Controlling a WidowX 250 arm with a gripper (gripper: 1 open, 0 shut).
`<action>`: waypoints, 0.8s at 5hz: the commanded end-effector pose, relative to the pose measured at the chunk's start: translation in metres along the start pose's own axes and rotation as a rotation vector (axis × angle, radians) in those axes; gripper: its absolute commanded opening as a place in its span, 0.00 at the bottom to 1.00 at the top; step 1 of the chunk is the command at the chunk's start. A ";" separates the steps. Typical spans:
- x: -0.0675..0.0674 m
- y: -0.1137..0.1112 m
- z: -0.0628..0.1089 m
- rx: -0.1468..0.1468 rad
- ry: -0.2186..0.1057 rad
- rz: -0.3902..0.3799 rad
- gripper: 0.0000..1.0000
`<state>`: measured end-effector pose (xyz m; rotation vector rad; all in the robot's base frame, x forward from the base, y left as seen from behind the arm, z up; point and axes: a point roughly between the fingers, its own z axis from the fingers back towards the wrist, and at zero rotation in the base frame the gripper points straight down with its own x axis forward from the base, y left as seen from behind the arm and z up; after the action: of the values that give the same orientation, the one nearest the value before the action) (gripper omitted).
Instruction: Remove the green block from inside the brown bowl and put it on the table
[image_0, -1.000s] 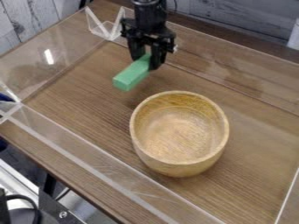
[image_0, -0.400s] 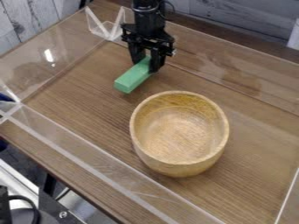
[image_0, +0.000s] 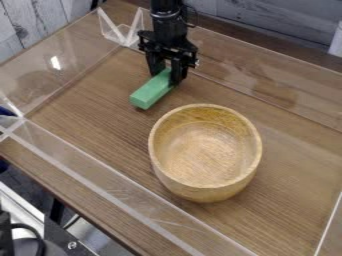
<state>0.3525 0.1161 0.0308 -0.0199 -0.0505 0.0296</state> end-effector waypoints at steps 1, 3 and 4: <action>0.014 0.010 0.019 0.024 -0.074 0.009 0.00; 0.014 0.013 0.016 0.022 -0.073 0.014 0.00; 0.014 0.014 0.014 0.020 -0.073 0.016 0.00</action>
<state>0.3549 0.1218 0.0276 -0.0196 -0.0607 0.0354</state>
